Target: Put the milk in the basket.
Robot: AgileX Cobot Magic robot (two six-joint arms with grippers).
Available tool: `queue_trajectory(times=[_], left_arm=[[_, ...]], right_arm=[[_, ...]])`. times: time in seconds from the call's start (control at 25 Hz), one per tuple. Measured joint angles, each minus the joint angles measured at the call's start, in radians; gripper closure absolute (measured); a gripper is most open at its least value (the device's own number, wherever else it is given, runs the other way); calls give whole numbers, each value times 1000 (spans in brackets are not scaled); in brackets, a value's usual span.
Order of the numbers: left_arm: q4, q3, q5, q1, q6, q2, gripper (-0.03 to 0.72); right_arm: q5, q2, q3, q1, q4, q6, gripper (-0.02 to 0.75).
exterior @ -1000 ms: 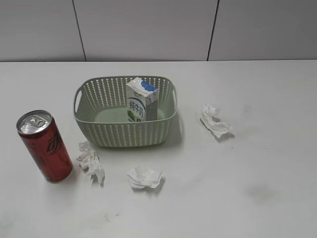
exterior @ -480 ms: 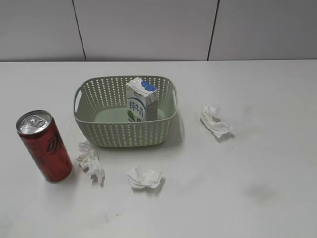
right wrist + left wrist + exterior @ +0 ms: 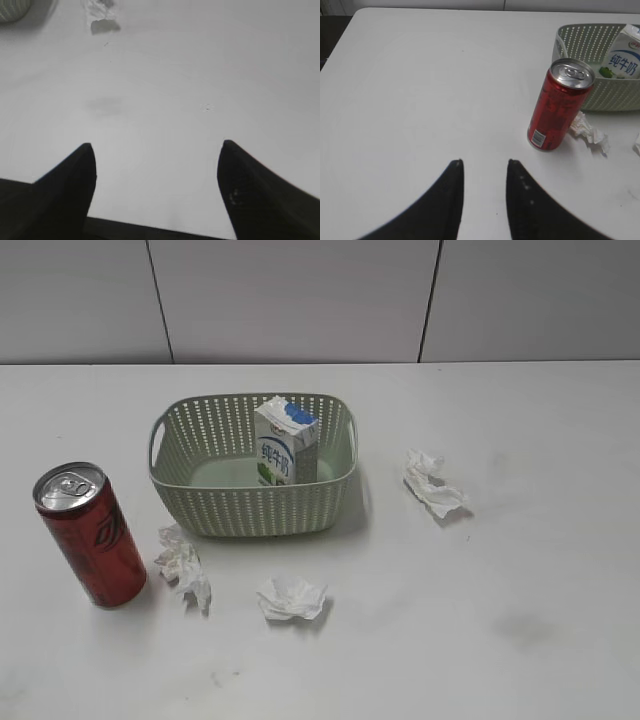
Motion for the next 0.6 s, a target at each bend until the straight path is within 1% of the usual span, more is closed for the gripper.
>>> queue_trajectory(times=[0.16,0.28,0.6], left_arm=[[0,0,0,0,0,0,452],[-1,0,-1,0,0,0,452],[-1,0,0,0,0,0,452]], right_arm=[[0,-117,0,-79,2,0,143],[0,-153,0,-120,10,0,145],[-2,-155,0,-129,31,0,149]])
